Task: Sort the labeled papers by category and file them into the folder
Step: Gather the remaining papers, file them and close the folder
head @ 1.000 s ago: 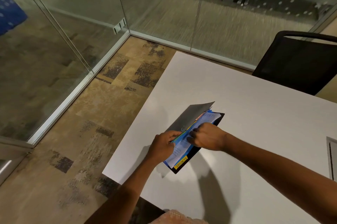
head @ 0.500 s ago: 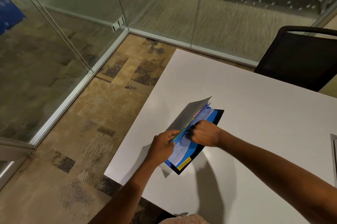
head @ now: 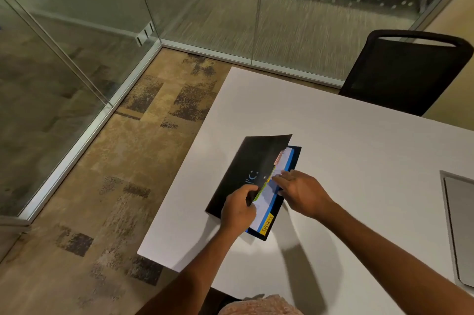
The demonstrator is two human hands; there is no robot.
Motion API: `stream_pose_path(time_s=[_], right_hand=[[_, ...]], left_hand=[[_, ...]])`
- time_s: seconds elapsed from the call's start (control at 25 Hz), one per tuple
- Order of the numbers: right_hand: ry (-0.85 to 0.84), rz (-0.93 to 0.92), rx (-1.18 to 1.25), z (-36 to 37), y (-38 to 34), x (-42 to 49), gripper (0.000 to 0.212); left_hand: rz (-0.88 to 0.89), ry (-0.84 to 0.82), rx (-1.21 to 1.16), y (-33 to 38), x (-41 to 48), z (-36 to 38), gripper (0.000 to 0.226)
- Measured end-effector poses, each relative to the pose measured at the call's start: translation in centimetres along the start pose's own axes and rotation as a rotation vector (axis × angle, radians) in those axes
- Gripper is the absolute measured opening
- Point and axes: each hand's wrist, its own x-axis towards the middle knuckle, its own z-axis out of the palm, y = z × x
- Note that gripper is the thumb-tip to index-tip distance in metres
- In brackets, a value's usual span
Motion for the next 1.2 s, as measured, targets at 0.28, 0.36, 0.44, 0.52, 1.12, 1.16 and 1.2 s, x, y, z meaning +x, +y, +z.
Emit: stream_pose_path(time_s=[0.28,0.36,0.44,0.52,1.12,1.16,1.2], right_hand=[[-0.097,0.548,0.275,2.1,-0.1,-9.7,0.039],[-0.182,0.629,0.307,2.9,-0.3,-11.8,0.038],[-0.235,0.686,0.360,3.8,-0.6,-12.9,0.037],[-0.300,0.733,0.420,4.6,-1.0,-13.2,0.035],[-0.126,0.958,1.079,10.3,-0.5,-3.1,0.021],[-0.094,0.960,1.095,10.3,-0.1,-2.6,0.020],[-0.071,0.953,1.105,10.2,0.1,-2.1,0.016]], left_hand=[[-0.016,-0.030,0.382,0.3,-0.4,6.1,0.047],[-0.013,-0.069,0.456,0.2,-0.4,7.8,0.045],[-0.015,-0.091,0.480,0.1,-0.4,8.7,0.045],[-0.008,-0.110,0.501,-0.6,-0.3,9.2,0.047],[-0.024,-0.166,0.544,-7.1,6.4,0.8,0.066],[-0.020,-0.182,0.555,-7.0,6.7,0.5,0.066],[-0.021,-0.197,0.563,-6.8,6.9,0.3,0.066]])
